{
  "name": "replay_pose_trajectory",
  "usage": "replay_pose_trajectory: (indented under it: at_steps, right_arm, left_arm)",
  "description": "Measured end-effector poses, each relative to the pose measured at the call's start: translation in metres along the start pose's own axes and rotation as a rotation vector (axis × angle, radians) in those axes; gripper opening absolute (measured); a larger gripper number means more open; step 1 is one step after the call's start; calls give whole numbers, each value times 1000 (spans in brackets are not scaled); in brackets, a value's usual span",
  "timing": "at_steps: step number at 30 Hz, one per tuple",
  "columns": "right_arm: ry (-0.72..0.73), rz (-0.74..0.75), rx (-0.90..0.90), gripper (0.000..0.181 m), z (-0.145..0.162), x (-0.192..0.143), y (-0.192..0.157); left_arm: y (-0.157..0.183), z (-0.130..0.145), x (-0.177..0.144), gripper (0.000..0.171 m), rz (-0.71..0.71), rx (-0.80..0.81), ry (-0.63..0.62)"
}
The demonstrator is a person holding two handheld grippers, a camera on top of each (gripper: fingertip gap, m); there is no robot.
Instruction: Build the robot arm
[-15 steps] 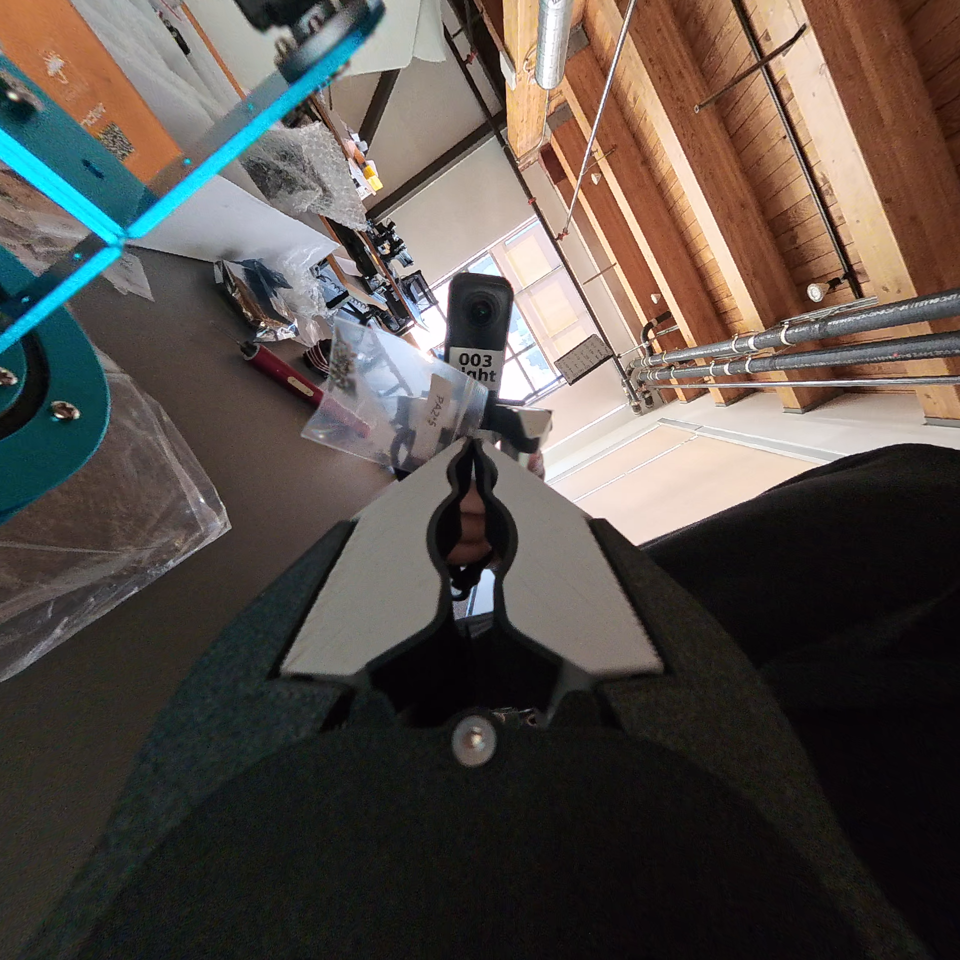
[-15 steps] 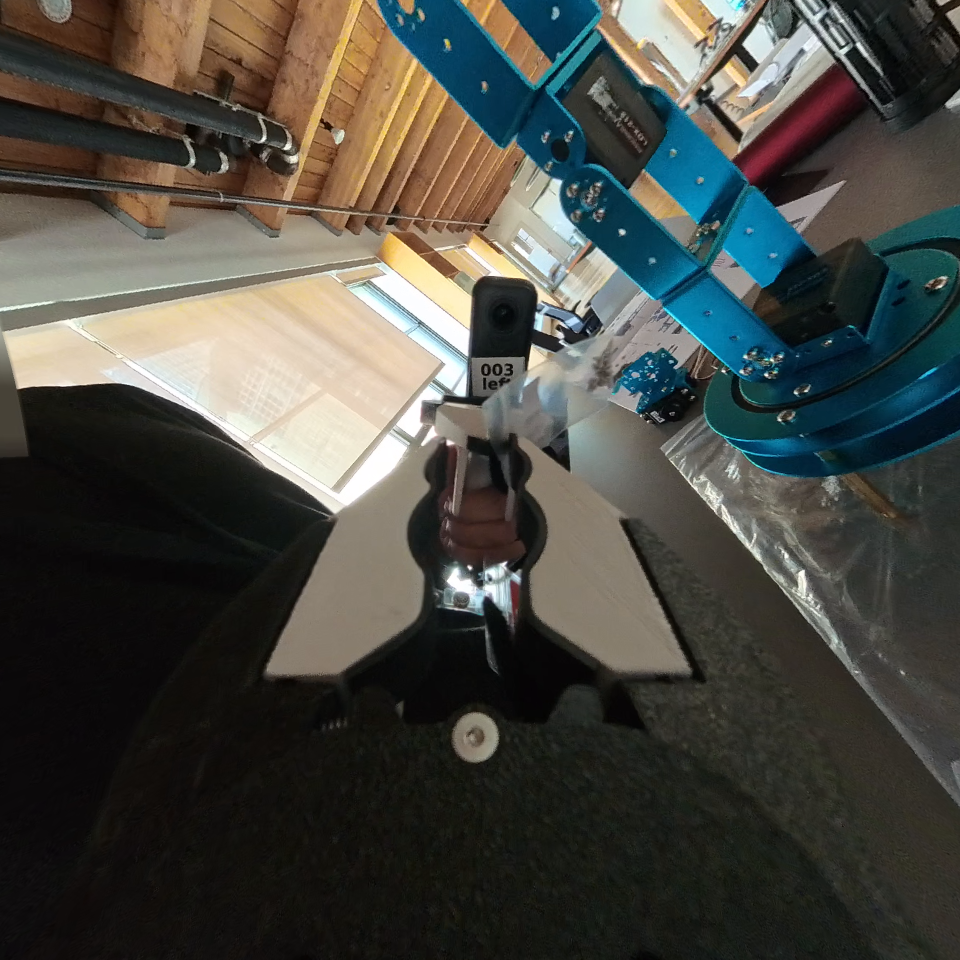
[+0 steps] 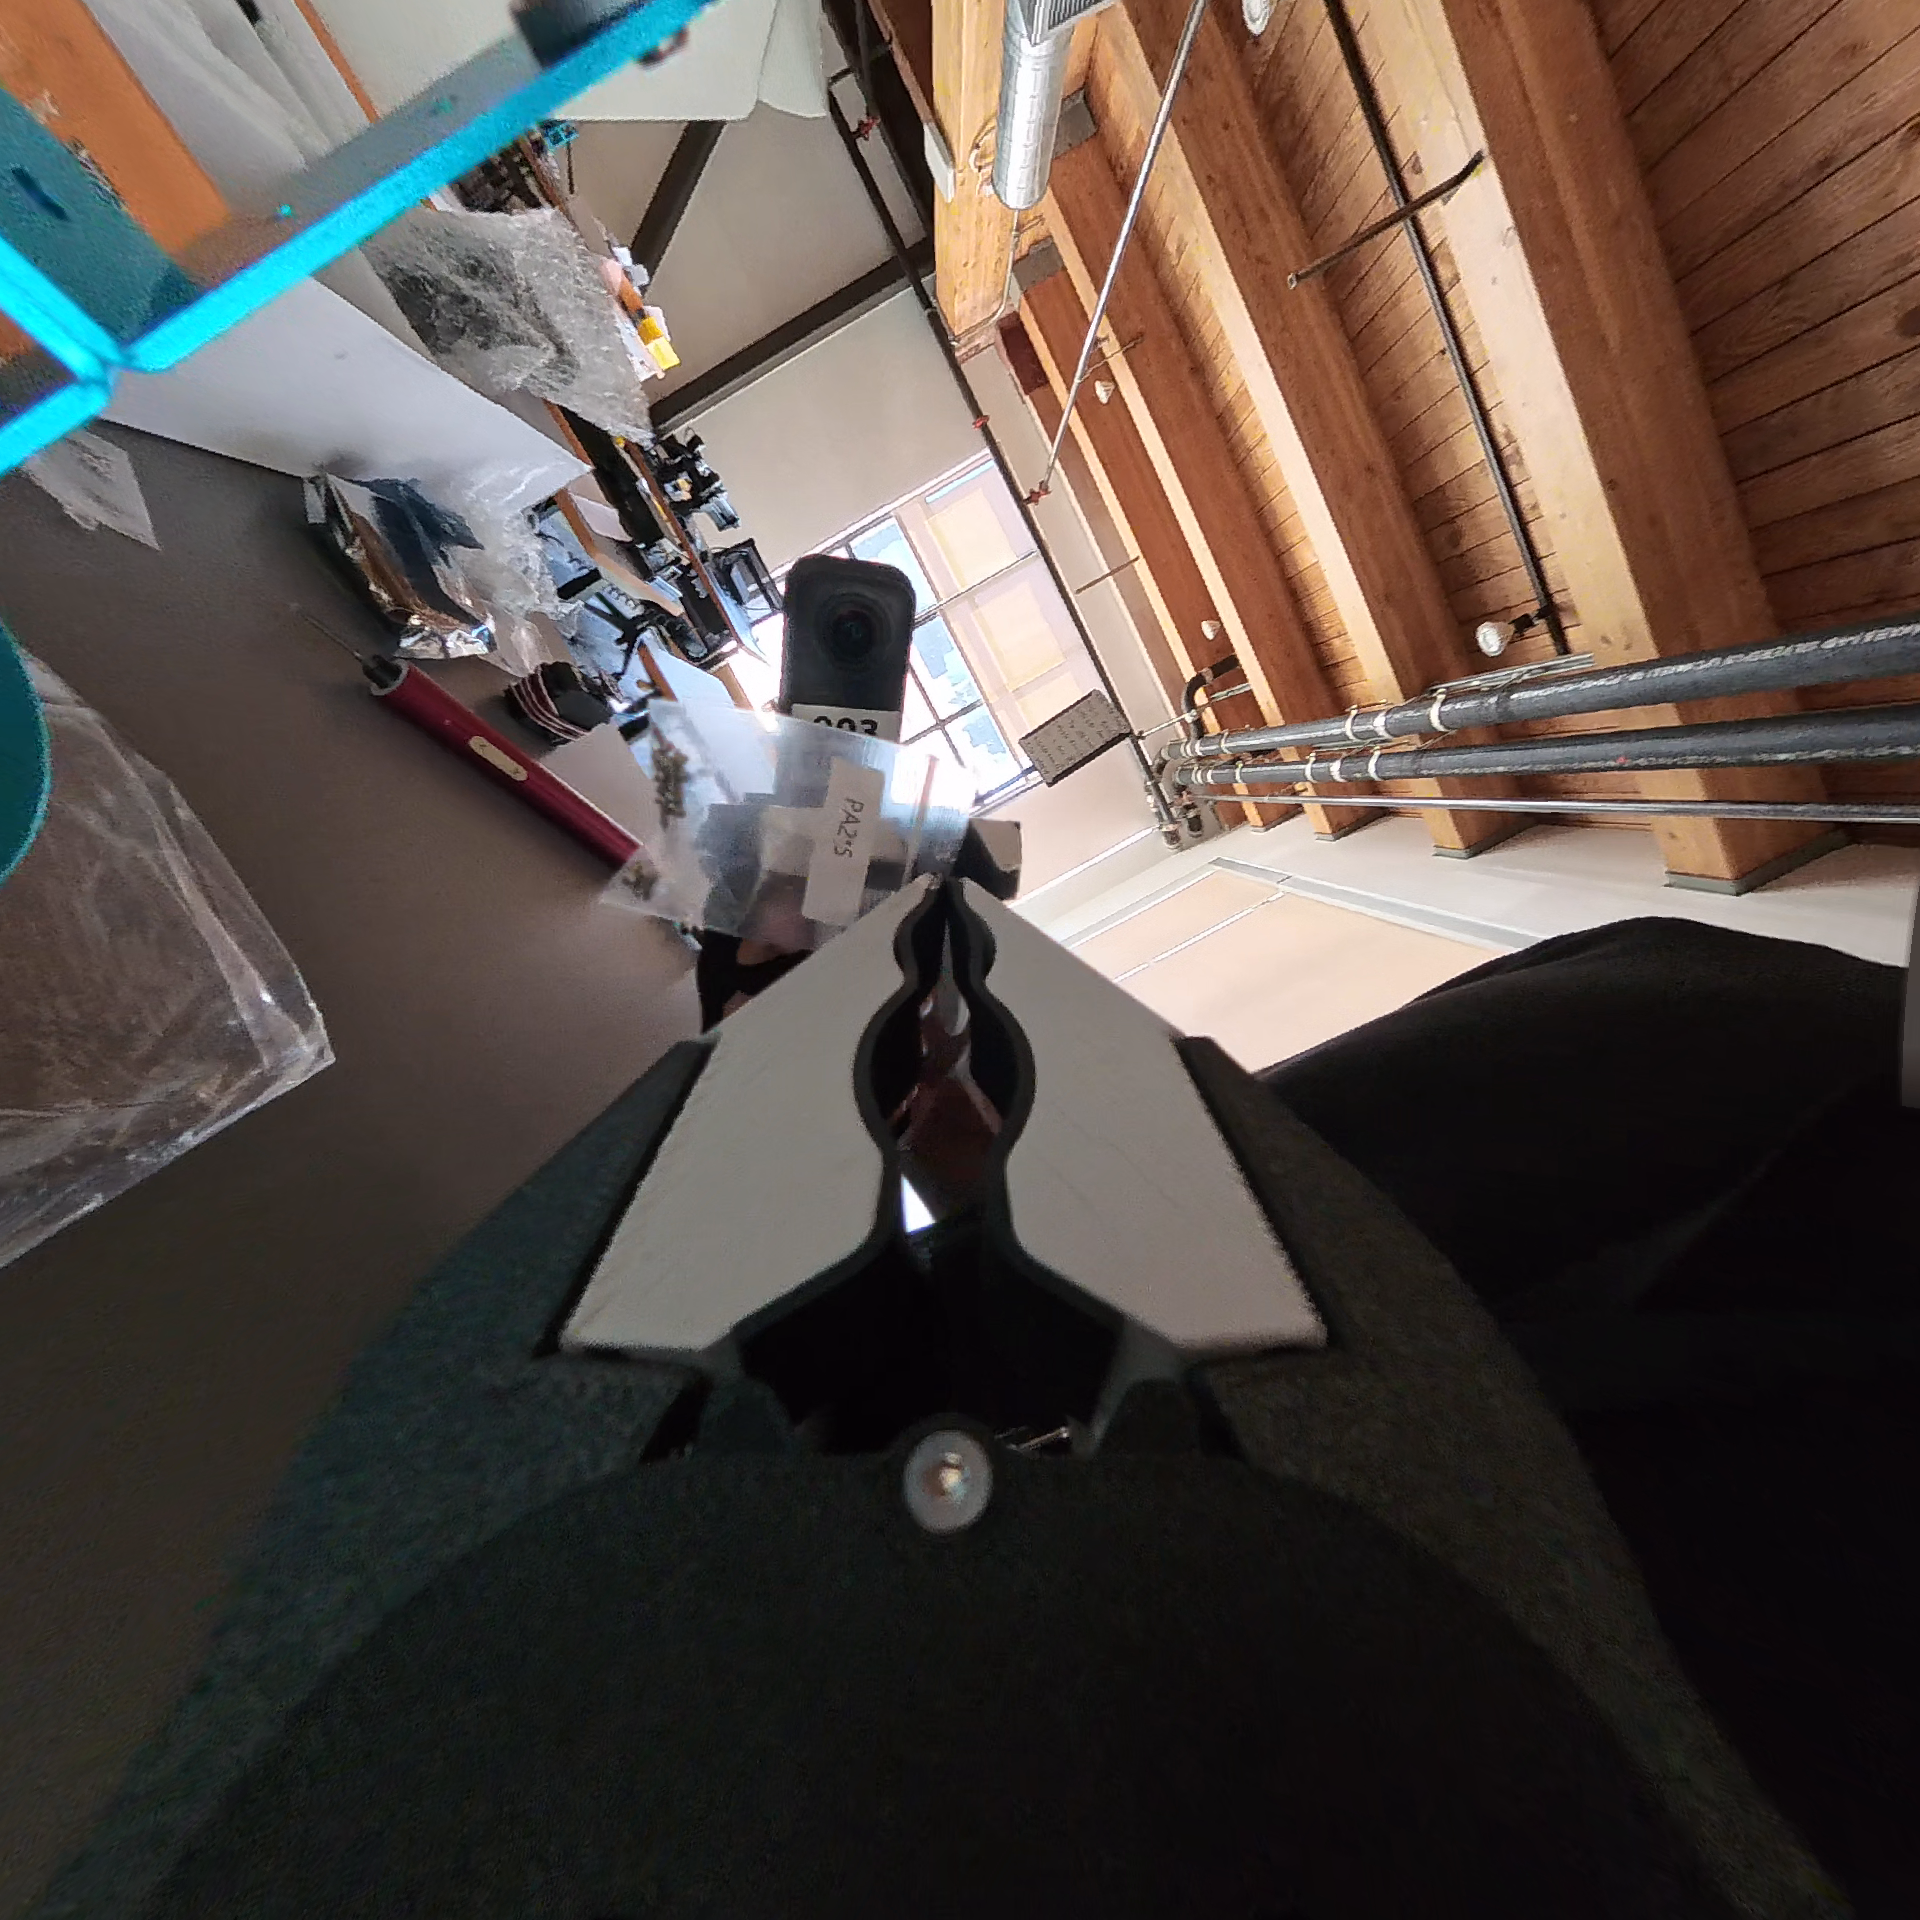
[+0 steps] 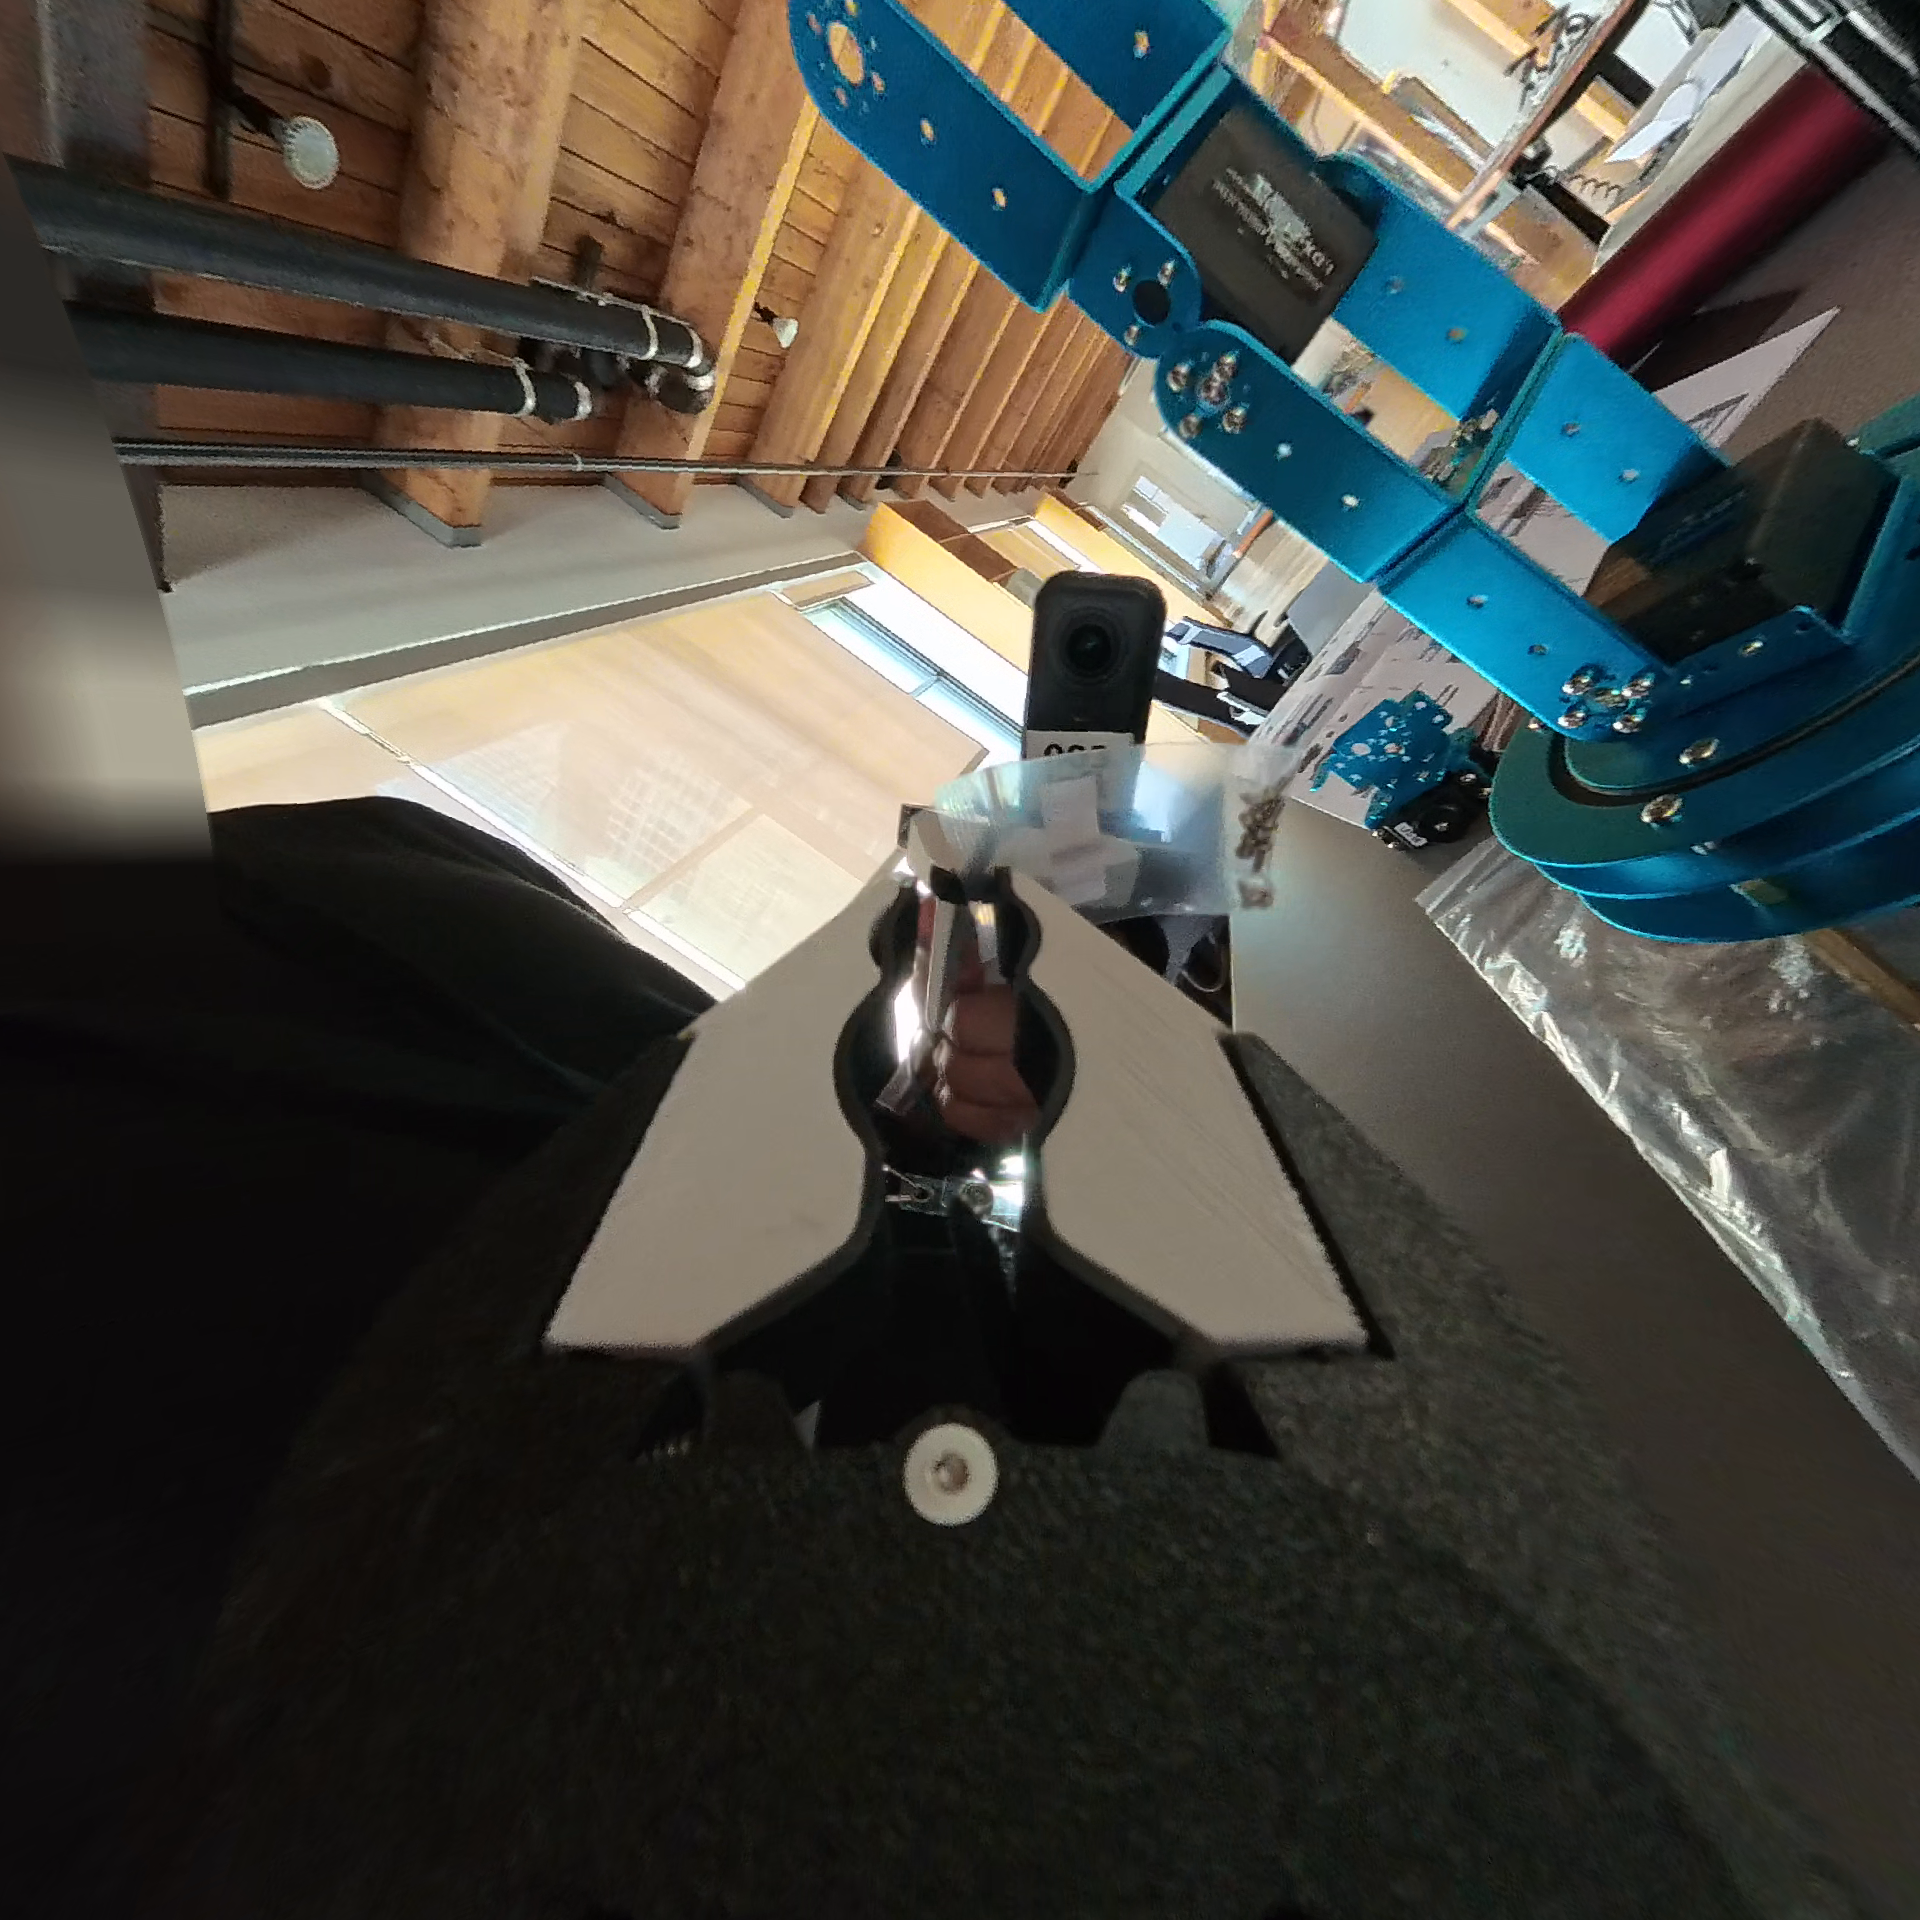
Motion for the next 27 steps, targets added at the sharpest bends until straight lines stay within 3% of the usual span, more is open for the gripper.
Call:
replay_pose_trajectory:
  at_steps: [16, 21, 24, 27]
  right_arm:
    - [32, -87, 106, 4, 2, 2, -3]
    - [54, -206, 165, 0, -1, 2, -16]
    - [22, -127, 111, 0, 1, 1, -6]
    - [-14, 84, -29, 4, -10, -21, 14]
  left_arm:
    - [10, 2, 0, 0, 71, -12, -13]
    - [4, 2, -2, 0, 40, -2, -17]
    - [13, 2, -3, 0, 99, -3, -10]
    - [0, -4, -12, 0, -45, 85, -32]
Point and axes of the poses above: each gripper's, where its closed fingertips meet, x out along the fingers, z out of its underside, y = z × x across the jaws, the point moved 6 cm from there along -x, back along the fingers, and after that the axes turned 14 degrees about y, right-handed, at the moved point
